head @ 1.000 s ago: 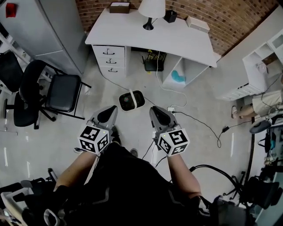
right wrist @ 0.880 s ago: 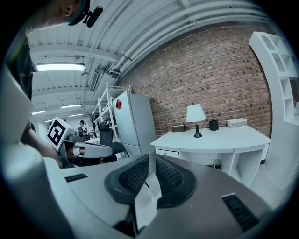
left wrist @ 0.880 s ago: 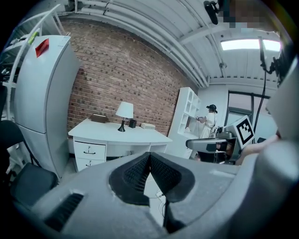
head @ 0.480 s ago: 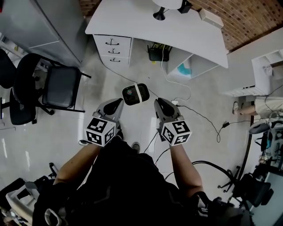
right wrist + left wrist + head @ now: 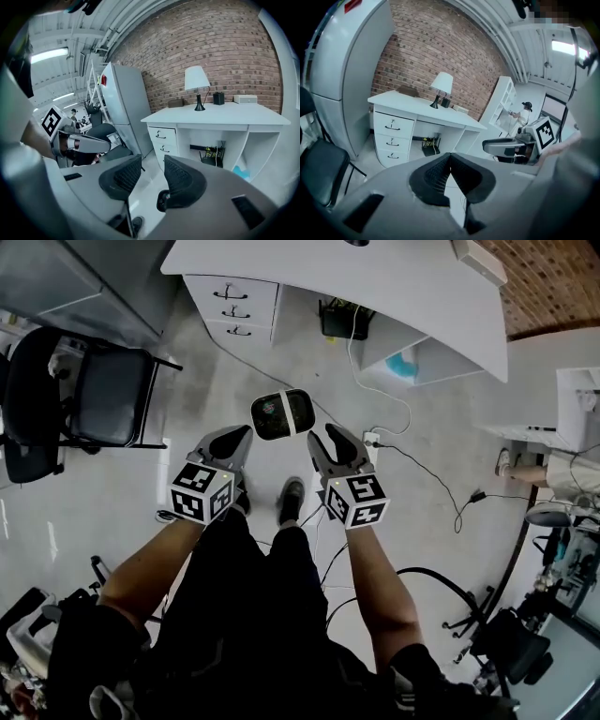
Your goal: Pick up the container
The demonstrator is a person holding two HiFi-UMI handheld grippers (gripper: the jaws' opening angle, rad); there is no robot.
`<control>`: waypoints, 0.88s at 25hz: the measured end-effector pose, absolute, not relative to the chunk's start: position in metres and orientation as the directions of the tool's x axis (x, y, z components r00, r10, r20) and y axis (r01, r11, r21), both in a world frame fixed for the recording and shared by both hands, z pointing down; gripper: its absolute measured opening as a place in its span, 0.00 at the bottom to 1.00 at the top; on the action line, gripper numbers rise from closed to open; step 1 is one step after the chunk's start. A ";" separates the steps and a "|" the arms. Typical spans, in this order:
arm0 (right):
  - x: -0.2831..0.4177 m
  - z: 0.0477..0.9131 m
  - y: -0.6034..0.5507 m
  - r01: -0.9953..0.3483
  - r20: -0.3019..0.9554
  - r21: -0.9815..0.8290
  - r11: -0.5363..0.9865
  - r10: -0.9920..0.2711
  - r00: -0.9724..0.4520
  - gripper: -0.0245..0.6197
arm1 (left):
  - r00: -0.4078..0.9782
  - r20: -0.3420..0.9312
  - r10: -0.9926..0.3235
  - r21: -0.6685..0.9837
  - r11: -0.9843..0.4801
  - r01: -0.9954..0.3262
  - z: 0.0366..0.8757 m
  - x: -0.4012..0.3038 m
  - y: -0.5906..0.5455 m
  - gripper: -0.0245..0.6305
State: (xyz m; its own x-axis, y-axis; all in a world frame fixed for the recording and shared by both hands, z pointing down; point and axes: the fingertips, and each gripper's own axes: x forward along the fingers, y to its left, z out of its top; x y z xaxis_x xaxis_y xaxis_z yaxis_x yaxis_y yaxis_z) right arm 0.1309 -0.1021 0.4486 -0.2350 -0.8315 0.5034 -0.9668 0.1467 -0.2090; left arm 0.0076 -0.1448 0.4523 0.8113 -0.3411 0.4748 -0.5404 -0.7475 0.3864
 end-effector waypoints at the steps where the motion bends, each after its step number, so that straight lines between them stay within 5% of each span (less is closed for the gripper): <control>1: 0.135 0.459 -0.104 -0.965 0.510 -0.210 0.157 -0.825 -0.245 0.22 | 0.807 0.482 -0.342 0.395 -0.737 -0.549 0.462 0.013 -0.143 0.06; 17: 0.175 0.618 -0.124 -0.938 0.619 -0.268 0.218 -0.707 -0.341 0.30 | 0.624 0.581 -0.523 0.363 -0.520 -0.774 0.590 0.039 -0.155 0.06; 22: 0.169 0.662 -0.123 -0.936 0.646 -0.278 0.215 -0.679 -0.348 0.32 | 0.608 0.627 -0.487 0.344 -0.528 -0.777 0.641 0.032 -0.151 0.06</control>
